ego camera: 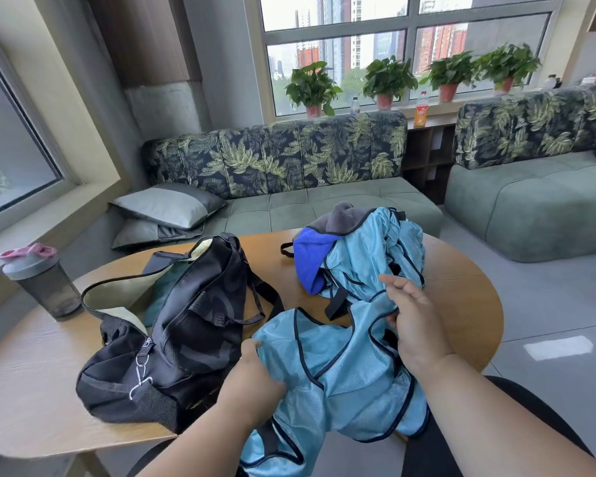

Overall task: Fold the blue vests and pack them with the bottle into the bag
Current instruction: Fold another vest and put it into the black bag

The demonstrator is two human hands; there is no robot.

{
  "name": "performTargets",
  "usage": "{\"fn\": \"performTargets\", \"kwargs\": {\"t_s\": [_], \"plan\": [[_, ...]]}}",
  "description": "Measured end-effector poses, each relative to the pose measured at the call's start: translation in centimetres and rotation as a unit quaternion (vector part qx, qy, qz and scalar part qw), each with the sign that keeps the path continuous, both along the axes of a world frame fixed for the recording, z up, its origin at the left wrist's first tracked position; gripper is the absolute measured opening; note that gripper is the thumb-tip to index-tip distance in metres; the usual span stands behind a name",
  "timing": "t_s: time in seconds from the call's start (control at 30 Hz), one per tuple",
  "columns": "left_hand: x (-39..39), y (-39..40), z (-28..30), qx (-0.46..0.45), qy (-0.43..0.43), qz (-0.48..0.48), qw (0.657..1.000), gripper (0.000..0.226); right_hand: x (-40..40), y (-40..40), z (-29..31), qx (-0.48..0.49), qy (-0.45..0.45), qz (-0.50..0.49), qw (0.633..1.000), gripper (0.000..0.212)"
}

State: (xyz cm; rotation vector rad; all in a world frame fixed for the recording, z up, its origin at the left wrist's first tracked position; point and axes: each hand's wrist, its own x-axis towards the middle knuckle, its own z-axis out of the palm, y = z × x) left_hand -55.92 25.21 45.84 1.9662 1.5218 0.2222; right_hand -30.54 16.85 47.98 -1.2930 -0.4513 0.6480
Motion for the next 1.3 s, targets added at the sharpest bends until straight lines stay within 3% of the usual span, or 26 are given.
{"fn": "performTargets", "kwargs": {"t_s": [0.13, 0.3, 0.43, 0.6, 0.73, 0.8, 0.9, 0.97, 1.03, 1.13, 1.23, 1.3], "plan": [[-0.2, 0.3, -0.9, 0.004, -0.044, 0.048, 0.998, 0.069, 0.6, -0.3, -0.1, -0.040, -0.038, 0.018, 0.998, 0.039], [-0.1, 0.7, -1.3, 0.003, -0.061, 0.061, 0.996, 0.015, 0.2, -0.5, -0.6, -0.184, -0.120, 0.114, 0.969, 0.055], [-0.2, 0.9, -1.7, -0.015, -0.157, 0.089, 0.984, 0.034, 0.4, -0.2, -1.3, -0.231, -0.133, 0.133, 0.954, 0.061], [0.2, 1.5, -0.8, -0.191, -0.299, 0.156, 0.922, 0.027, 0.2, -0.4, -0.8, -0.244, -0.120, 0.152, 0.950, 0.055], [0.2, 3.3, -3.2, -0.266, -0.359, 0.169, 0.878, 0.077, 0.1, -0.3, -0.3, -0.153, -0.065, 0.117, 0.979, 0.028], [0.5, 2.8, -2.4, -0.263, -0.382, 0.182, 0.867, 0.070, 0.0, -0.3, -0.2, -0.119, -0.038, 0.086, 0.988, 0.011], [1.1, 1.9, -1.4, -0.250, -0.421, 0.180, 0.853, 0.061, 0.2, -0.4, -0.2, -0.113, -0.048, 0.086, 0.989, 0.018], [1.2, 1.8, -1.1, -0.238, -0.398, 0.181, 0.867, 0.078, 0.5, -0.5, -0.3, -0.121, -0.047, 0.121, 0.984, 0.035], [0.9, 1.8, -0.5, -0.215, -0.329, 0.146, 0.908, 0.083, 0.7, -0.5, -0.7, -0.146, -0.076, 0.144, 0.976, 0.049], [-0.1, 2.1, -0.5, -0.167, -0.203, 0.065, 0.963, 0.056, 0.6, -0.4, -1.1, -0.178, -0.109, 0.146, 0.967, 0.055], [-0.3, 1.8, 0.1, -0.103, -0.130, 0.030, 0.986, 0.014, 0.5, -0.3, -0.9, -0.170, -0.105, 0.127, 0.972, 0.058], [-0.3, 1.6, 0.7, -0.048, -0.121, 0.037, 0.991, 0.012, 0.6, -0.2, -0.8, -0.143, -0.070, 0.115, 0.981, 0.054]]}}
